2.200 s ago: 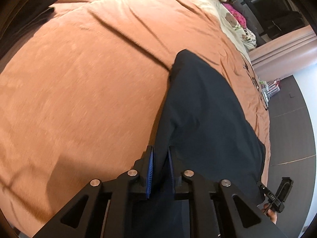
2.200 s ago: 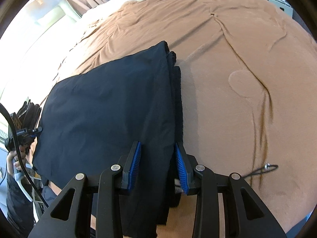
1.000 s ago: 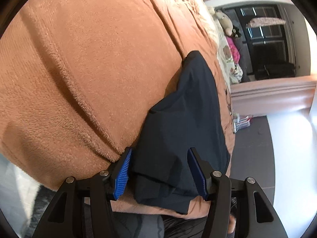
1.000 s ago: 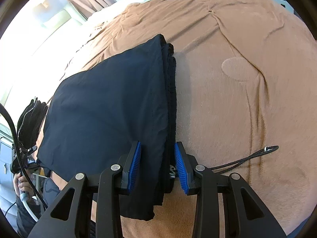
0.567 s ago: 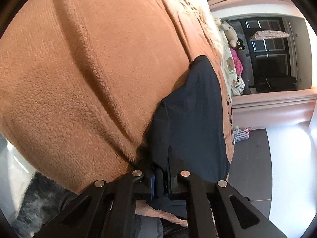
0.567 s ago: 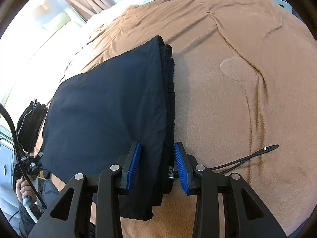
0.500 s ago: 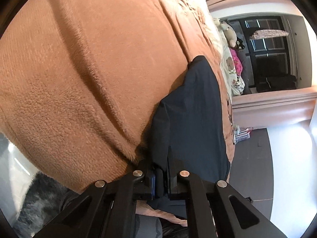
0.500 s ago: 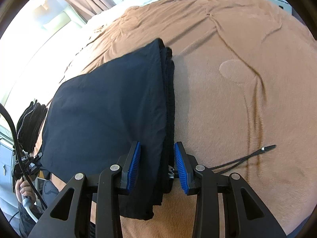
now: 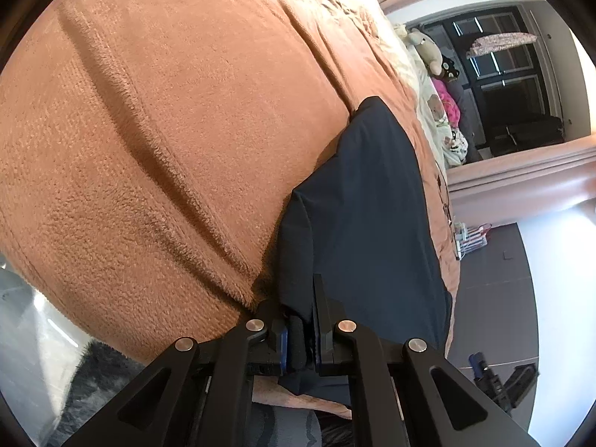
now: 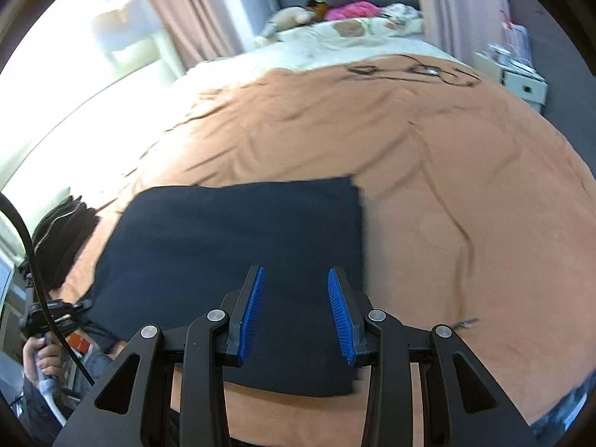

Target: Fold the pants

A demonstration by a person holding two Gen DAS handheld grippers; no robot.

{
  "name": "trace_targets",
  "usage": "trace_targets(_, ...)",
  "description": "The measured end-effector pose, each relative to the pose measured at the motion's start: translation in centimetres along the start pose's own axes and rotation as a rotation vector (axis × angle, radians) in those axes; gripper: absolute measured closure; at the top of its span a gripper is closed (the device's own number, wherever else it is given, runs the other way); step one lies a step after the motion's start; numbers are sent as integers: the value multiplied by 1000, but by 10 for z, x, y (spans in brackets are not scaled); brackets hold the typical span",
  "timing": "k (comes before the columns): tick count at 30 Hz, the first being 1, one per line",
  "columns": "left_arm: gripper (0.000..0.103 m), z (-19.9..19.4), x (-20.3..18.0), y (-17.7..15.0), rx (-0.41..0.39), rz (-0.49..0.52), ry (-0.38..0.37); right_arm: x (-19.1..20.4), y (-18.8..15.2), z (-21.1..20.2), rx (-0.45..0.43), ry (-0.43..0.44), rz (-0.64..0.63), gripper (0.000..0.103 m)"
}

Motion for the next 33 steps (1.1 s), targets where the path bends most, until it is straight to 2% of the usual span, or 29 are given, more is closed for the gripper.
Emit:
trace_targets(7, 95, 1, -5, 0, 1, 40, 9, 67, -6, 27, 47, 52, -119, 69)
trace_targets(15, 95, -1, -11, 0, -21, 73, 2, 110, -4, 61, 116, 115, -178, 70)
trace_targets(20, 95, -3, -10, -1, -19, 57, -14, 119, 3, 74, 132, 148, -210, 71)
trace_targets(23, 96, -8, -12, -1, -22, 53, -34, 128, -3, 90, 166, 161, -265, 81)
trace_targets(28, 96, -14, -21, -3, -28, 55, -57, 123, -34, 124, 317, 144, -271, 88)
trace_targets(33, 96, -17, -24, -4, -35, 52, -64, 122, -28, 119, 325, 178, -293, 91)
Point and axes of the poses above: each gripper's, at about its wrist camera, not at the fingertips, and z roughly the way its jaws point, x to its left, y to its top, the point moved 7 cm from there along z, roughly the way its jaws point, and after that the axes turned 9 degrees about -z, right-handed, at the moved point
